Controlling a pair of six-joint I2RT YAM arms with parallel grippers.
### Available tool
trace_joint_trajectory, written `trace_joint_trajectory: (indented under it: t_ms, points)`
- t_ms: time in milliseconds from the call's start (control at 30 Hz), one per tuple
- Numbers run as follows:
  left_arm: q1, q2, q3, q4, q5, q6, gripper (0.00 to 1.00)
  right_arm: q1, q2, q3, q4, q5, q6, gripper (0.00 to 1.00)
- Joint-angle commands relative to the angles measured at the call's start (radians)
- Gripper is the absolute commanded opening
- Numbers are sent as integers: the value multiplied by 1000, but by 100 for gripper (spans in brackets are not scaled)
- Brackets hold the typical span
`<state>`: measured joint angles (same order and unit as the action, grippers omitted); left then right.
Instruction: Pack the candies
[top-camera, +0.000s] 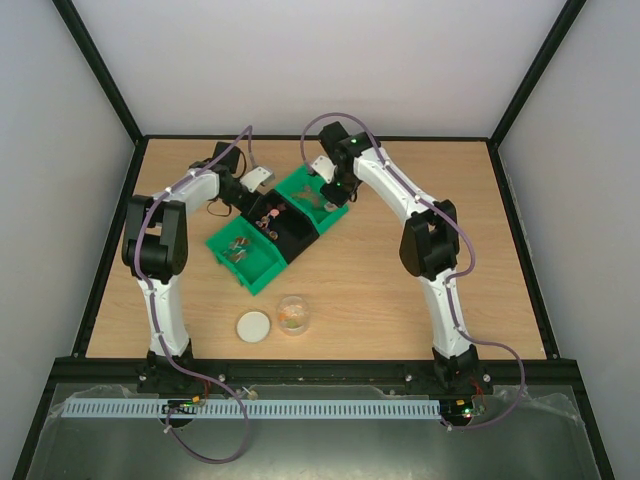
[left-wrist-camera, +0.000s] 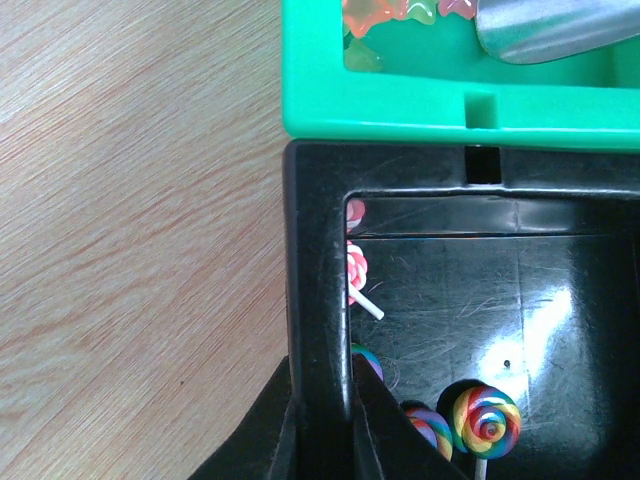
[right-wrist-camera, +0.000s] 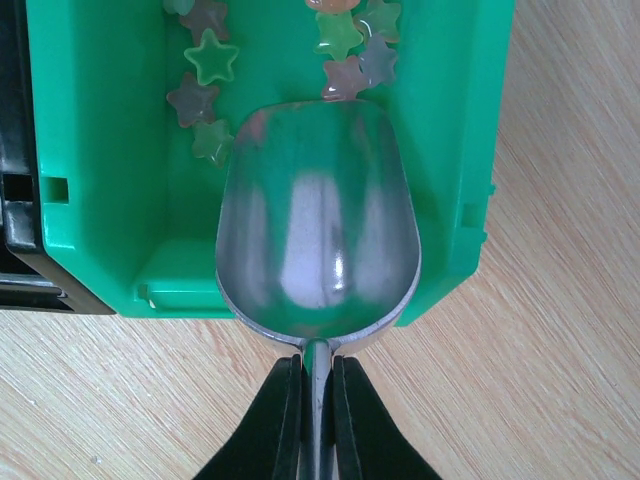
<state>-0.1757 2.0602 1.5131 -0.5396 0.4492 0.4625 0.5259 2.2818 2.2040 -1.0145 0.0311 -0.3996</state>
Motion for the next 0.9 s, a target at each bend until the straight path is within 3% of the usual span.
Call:
trace_joint_trajectory:
  t_ms: [0,267,633,867]
  points:
    - [-17,-25,-5,-29,9,7,2,2,44,19,-69,11,20,1]
    - [-28,-15,4,-44,17,53,2,-1,71,-2,0,-24,31,1]
    - [-26,22,50,-139,69,183,2,-25,50,-176,207,-142,14,1]
    - [-20,54,83,-175,91,219,2,-50,-104,-512,574,-272,44,1]
